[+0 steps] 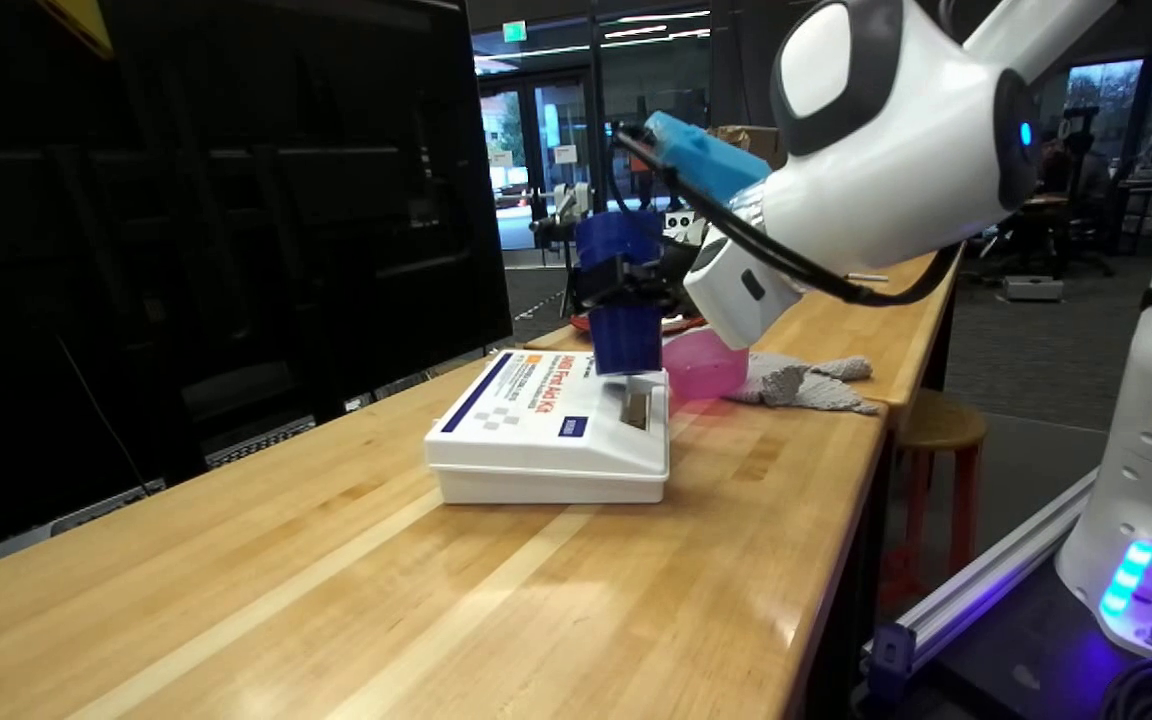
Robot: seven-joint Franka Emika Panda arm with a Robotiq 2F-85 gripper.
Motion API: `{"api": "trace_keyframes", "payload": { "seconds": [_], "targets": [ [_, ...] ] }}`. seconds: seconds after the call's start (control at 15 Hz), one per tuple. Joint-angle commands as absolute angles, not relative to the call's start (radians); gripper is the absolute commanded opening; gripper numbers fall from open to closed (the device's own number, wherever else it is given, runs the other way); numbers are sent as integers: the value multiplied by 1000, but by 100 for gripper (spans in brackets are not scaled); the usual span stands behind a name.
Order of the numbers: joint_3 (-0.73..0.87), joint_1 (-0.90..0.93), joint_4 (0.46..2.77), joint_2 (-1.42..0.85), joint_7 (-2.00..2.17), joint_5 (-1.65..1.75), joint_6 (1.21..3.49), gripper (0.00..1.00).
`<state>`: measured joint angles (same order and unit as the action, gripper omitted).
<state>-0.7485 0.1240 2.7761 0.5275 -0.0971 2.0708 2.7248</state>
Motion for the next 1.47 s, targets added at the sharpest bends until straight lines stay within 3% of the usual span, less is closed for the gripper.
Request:
{"api": "trace_keyframes", "payload": {
  "seconds": [0.0, 0.53, 1.4],
  "targets": [
    [-900, 7, 2775, 584, -55, 1956, 2725, 58],
    [-1117, -113, 2775, 696, -39, 1687, 2678, 58],
    [-1223, -206, 2772, 746, 235, 1727, 2658, 58]
  ]
}}
